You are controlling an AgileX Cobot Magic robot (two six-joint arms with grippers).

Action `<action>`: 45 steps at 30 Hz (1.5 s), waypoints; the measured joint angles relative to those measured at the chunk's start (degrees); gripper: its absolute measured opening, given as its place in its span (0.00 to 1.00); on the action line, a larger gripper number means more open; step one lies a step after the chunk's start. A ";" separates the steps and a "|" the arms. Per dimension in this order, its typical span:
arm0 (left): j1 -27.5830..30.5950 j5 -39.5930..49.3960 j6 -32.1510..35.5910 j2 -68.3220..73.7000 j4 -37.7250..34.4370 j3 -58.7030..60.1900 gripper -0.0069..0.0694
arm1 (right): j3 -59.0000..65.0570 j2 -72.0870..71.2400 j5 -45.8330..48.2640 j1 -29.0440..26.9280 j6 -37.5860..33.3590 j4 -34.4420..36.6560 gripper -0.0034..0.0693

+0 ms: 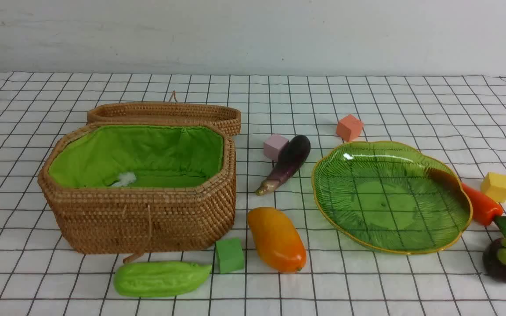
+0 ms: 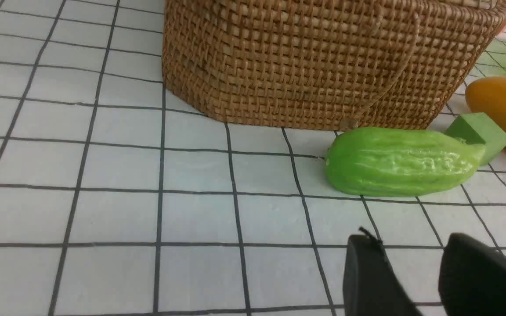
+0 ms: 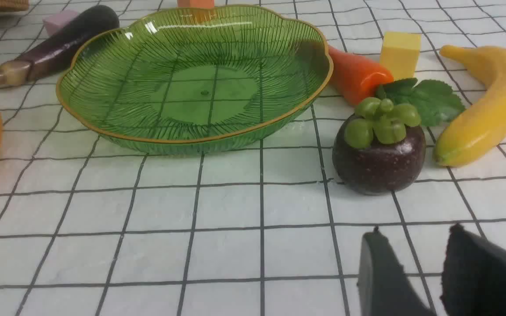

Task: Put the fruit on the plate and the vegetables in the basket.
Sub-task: Take a chayote with your left arm and place it on the basket on the left.

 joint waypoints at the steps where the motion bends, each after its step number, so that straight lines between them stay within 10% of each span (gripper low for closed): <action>1: 0.00 0.00 0.00 0.00 0.00 0.00 0.40 | 0.00 0.00 0.00 0.00 0.00 0.00 0.37; 18: 0.00 -3.68 -1.37 0.00 -1.54 0.00 0.40 | 0.00 0.00 0.00 0.00 0.00 0.00 0.38; 29: 0.00 -27.84 -19.79 0.00 -32.14 -0.22 0.36 | 0.00 0.00 0.00 0.00 0.00 0.00 0.38; 36: 0.00 -16.20 -14.17 4.06 -30.23 -12.05 0.07 | 0.00 0.00 0.00 0.00 0.00 0.00 0.38; 45: 0.00 13.53 7.79 31.08 -24.31 -33.63 0.07 | 0.15 0.00 -1.89 0.00 2.25 1.82 0.38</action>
